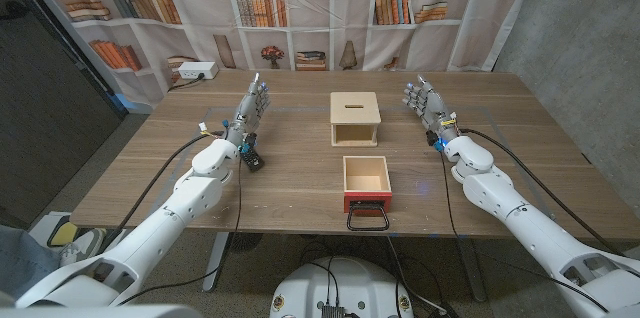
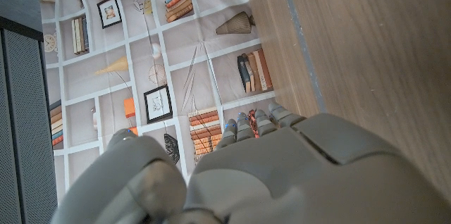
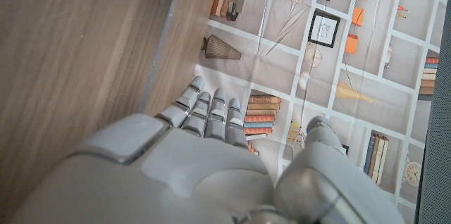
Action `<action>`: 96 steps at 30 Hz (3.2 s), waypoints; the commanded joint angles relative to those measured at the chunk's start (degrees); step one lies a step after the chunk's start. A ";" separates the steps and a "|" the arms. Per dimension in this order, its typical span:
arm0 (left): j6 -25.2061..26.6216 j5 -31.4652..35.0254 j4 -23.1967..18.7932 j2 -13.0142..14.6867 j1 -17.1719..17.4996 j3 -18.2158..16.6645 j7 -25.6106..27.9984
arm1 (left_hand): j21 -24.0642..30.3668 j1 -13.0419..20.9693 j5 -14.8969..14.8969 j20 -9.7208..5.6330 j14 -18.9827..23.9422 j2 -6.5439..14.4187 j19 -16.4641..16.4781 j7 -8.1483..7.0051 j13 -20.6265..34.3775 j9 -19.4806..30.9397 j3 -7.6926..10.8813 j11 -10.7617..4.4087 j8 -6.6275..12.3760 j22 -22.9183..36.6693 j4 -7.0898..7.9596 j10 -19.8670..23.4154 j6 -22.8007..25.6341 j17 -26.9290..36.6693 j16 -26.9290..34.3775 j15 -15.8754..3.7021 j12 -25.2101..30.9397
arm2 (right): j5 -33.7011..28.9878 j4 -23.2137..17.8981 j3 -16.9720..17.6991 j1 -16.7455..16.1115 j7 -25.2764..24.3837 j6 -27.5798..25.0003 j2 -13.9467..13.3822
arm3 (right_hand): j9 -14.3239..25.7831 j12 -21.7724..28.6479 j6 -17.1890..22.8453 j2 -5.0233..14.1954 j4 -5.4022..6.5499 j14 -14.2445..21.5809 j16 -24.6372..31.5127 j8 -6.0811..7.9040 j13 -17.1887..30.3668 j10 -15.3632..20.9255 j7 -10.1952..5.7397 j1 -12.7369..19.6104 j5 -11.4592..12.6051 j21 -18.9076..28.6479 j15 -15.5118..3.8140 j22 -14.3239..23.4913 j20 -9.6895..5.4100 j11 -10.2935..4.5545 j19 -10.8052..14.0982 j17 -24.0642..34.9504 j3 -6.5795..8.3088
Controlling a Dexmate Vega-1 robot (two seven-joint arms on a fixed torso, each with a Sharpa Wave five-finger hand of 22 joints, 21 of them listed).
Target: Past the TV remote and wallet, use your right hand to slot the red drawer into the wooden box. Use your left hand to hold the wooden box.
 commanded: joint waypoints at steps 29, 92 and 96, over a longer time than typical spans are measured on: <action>3.51 5.38 -4.44 0.71 -1.41 1.18 0.38 | 0.78 1.79 0.75 -1.87 3.85 1.11 2.74 0.93 0.10 0.33 -0.33 1.12 1.05 0.21 -0.37 4.13 3.32 0.24 1.02 0.94 1.23 | -2.87 -10.28 3.86 -9.69 -0.97 12.98 -2.31 | 0.23 1.17 3.03 0.31 -0.92 2.80 0.71 1.13 0.11 2.73 -1.22 2.13 0.31 -0.41 -1.21 0.14 -1.39 -0.98 2.33 0.05 0.32; 6.52 5.41 -11.89 5.35 2.04 0.23 1.14 | 0.57 3.26 0.87 -0.16 6.71 2.60 4.60 0.78 0.16 0.39 -0.63 0.55 1.02 0.25 -0.92 6.96 6.08 0.28 0.70 0.34 1.05 | -31.08 -42.59 15.03 -43.16 -18.27 17.00 -5.92 | 0.32 1.39 5.11 -0.04 -2.79 5.02 0.58 1.08 0.15 4.60 -1.90 6.22 0.80 -1.73 -2.85 0.08 -2.44 -1.99 5.87 -0.09 0.42; 7.02 5.83 -12.23 5.00 1.66 0.51 1.82 | 0.51 3.32 0.86 -0.13 6.74 2.67 4.55 0.70 0.16 0.39 -0.65 0.54 0.96 0.25 -0.94 6.99 6.08 0.28 0.66 0.36 1.00 | -31.19 -43.46 15.74 -44.20 -17.59 16.87 -6.18 | 0.33 1.41 5.27 -0.08 -2.86 5.17 0.57 1.10 0.14 4.75 -2.05 6.50 0.81 -1.77 -2.99 0.09 -2.56 -2.03 6.10 -0.09 0.44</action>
